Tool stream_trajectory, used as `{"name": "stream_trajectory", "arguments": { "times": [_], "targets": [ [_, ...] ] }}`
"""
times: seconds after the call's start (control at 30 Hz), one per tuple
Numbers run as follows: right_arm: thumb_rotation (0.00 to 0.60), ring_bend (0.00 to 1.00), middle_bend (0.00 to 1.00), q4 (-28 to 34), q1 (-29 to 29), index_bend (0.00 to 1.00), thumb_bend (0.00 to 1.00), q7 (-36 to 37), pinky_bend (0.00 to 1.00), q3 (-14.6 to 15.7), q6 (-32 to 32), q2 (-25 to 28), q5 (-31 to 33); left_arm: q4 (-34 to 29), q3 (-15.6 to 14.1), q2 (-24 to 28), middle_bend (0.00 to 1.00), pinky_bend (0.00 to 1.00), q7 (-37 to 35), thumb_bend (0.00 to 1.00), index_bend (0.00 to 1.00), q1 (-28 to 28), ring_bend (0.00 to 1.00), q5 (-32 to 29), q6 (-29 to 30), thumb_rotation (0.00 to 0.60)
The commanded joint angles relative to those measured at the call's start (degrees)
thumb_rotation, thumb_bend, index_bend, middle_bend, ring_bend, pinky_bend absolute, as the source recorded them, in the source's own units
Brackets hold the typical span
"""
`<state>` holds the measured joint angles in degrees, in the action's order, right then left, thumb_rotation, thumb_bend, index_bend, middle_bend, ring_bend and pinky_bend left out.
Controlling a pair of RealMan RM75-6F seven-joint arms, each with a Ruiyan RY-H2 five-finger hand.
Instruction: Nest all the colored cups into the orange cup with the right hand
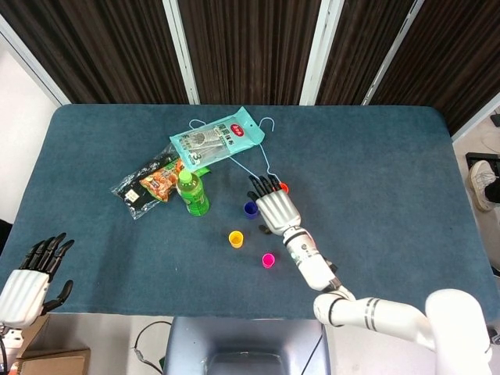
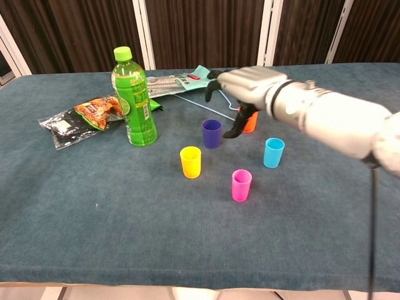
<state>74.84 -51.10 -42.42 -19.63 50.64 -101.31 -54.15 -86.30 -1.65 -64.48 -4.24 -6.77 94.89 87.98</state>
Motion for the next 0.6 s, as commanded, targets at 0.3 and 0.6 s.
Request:
{"name": "stream_trajectory", "arguments": {
  "times": [0.3, 0.6],
  "targets": [
    [0.600, 0.00, 0.00, -11.4, -5.1, 0.42, 0.38, -2.5, 0.00, 0.1, -0.1, -7.7, 4.4, 0.2, 0.3, 0.5, 0.00, 0.10, -1.6, 0.43, 0.00, 0.0, 0.00, -0.7, -0.1, 0.600],
    [0.600, 0.00, 0.00, -16.5, -7.1, 0.46, 0.41, -1.8, 0.00, -0.5, -0.9, -9.9, 7.2, 0.4, 0.5, 0.6, 0.00, 0.10, -2.0, 0.43, 0.00, 0.0, 0.00, -1.1, -0.4, 0.600]
  ]
}}
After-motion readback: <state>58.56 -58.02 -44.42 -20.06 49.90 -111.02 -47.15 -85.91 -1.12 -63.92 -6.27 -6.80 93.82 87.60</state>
